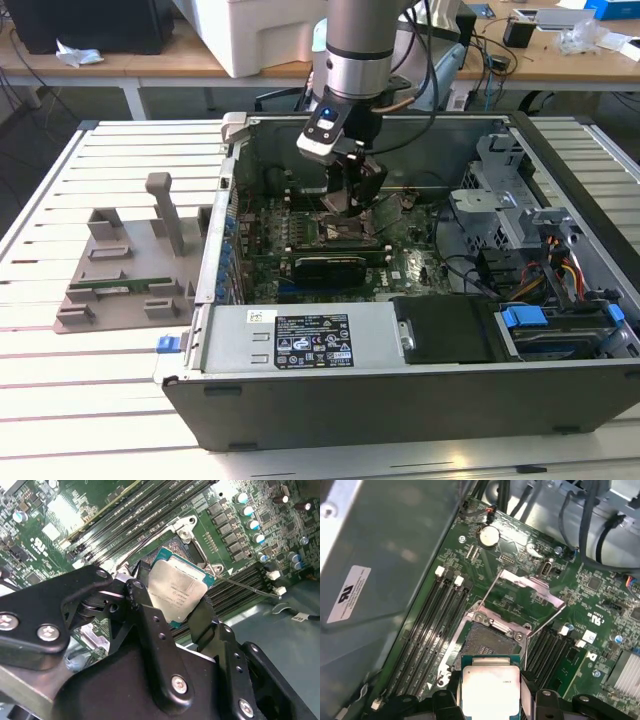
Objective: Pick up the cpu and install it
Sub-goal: 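Place the cpu into insertion slot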
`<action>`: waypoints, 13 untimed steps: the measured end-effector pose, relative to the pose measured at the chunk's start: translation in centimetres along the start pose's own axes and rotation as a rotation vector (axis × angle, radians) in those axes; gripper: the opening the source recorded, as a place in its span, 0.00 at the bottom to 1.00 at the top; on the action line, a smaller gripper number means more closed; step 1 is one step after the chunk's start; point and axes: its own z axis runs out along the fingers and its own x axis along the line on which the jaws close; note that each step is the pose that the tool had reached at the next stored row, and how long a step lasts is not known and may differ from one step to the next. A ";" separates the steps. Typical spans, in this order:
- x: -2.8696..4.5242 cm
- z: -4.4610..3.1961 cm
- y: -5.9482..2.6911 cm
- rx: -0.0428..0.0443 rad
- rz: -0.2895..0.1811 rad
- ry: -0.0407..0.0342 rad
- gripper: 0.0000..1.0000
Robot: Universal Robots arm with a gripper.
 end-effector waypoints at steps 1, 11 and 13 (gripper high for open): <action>0.00 0.00 0.00 0.0009 0.011 -0.0006 0.55; 0.00 0.02 0.00 0.0045 0.075 -0.0019 0.55; 0.00 0.03 0.00 0.0055 0.090 -0.0026 0.55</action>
